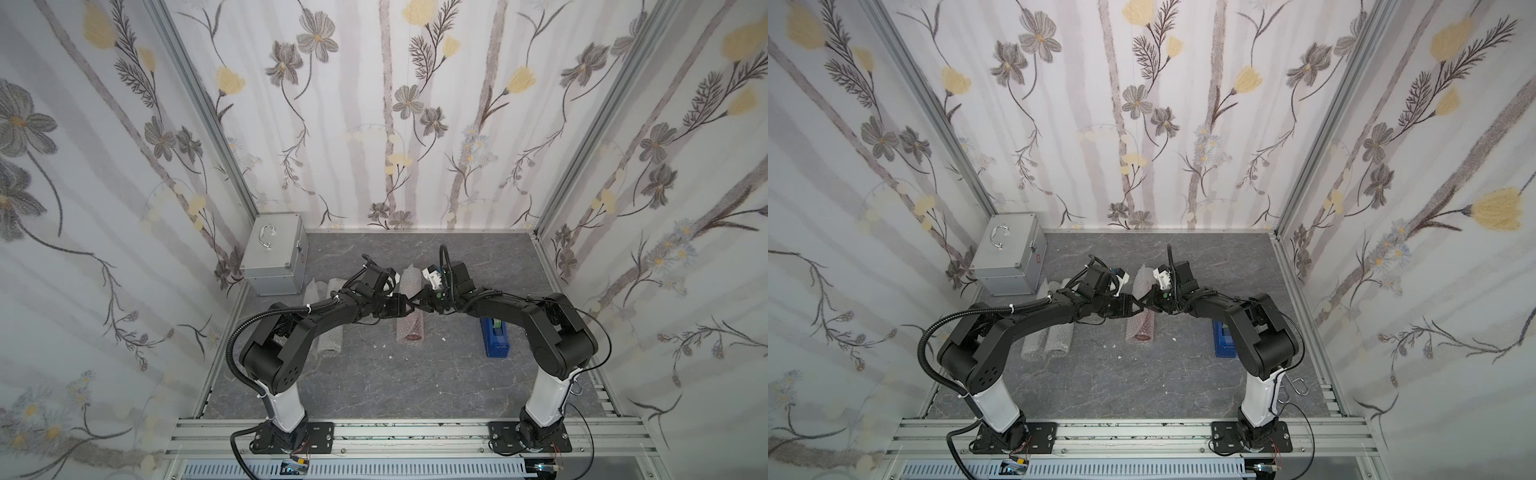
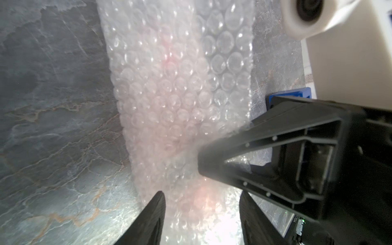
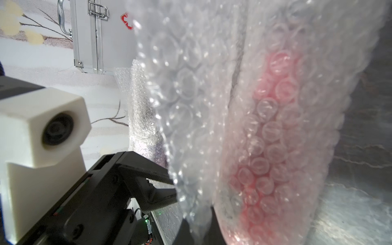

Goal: Wrap wine bottles in bubble wrap
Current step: Wrap the wine bottle in bubble wrap.

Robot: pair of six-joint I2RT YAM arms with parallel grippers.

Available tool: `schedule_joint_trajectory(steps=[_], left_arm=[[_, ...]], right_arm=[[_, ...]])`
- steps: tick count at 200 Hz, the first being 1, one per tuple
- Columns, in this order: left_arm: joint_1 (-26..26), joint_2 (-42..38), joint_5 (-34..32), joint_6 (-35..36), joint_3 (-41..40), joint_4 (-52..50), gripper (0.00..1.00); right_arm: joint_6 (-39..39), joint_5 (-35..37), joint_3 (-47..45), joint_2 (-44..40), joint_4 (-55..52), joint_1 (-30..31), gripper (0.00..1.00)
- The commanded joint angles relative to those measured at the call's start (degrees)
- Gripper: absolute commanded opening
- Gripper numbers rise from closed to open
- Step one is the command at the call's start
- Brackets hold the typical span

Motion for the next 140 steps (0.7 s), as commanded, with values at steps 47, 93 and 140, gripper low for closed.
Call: schedule_joint_trajectory(steps=[47, 93, 140], left_arm=[[-2.5, 2.5, -2.2, 2.2, 3.1, -1.4, 0.61], [-4.1, 3.8, -3.6, 3.6, 3.8, -2.7, 0.59], [-4.9, 5.0, -5.5, 4.3, 4.7, -4.2, 0.58]], right_arm=[[-0.6, -1.1, -1.0, -0.7, 1.3, -1.2, 0.09], [-0.7, -0.5, -1.0, -2.8, 0.1, -1.6, 0.26], [-2.7, 3.3, -4.4, -9.7, -3.9, -4.0, 0.32]])
